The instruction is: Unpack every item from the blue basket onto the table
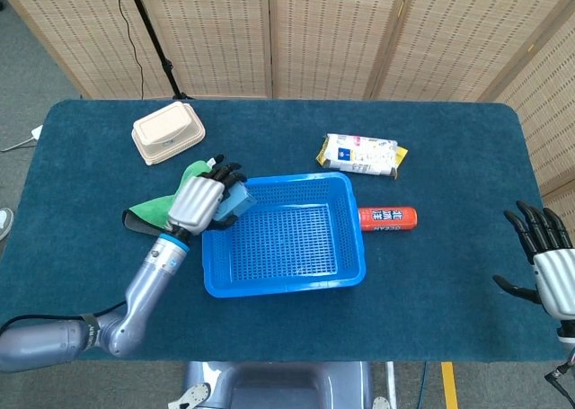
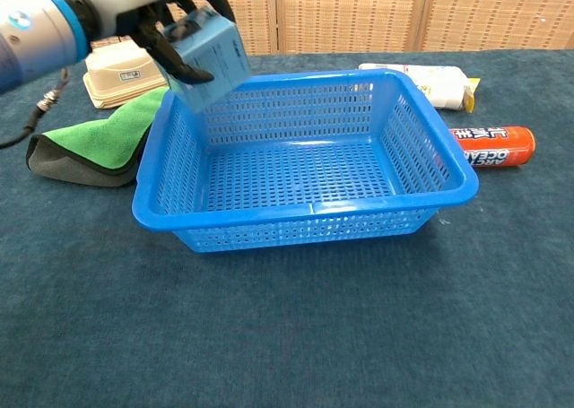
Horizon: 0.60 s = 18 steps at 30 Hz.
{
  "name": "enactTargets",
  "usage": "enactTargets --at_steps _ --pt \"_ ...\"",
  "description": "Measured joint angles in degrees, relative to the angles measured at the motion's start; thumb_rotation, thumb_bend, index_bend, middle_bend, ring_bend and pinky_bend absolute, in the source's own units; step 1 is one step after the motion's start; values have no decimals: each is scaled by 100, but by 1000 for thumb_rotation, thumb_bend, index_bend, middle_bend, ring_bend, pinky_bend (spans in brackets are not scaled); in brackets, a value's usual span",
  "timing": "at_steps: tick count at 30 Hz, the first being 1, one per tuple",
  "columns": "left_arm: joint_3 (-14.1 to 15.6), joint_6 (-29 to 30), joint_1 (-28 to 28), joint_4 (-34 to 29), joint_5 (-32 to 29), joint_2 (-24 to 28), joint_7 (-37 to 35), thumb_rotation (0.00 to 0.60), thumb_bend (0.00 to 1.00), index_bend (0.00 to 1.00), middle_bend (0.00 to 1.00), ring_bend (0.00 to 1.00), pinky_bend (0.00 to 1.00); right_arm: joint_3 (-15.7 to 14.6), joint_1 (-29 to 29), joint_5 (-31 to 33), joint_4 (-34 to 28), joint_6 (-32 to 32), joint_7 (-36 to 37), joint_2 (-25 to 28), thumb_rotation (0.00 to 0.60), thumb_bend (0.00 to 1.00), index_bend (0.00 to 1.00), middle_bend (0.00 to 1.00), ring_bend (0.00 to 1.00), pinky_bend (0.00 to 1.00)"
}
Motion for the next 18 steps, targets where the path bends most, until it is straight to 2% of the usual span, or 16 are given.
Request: enactTargets --at_steps 8,11,14,18 --pt "298 130 621 -182 534 769 -753 600 354 290 192 278 495 -26 -25 -85 -77 40 -46 20 600 0 0 0 0 0" --pt "565 213 928 -97 928 937 -1222 600 354 290 192 279 494 -46 -37 -140 -123 63 -94 27 600 0 0 0 0 0" --pt "973 376 1343 145 1409 1053 -1847 600 353 290 192 279 494 -83 -48 -219 -188 79 -159 35 600 0 0 0 0 0" --pt "1486 707 1933 799 2163 1105 -2768 600 340 274 187 256 493 -131 -69 -305 -268 99 -216 55 600 0 0 0 0 0"
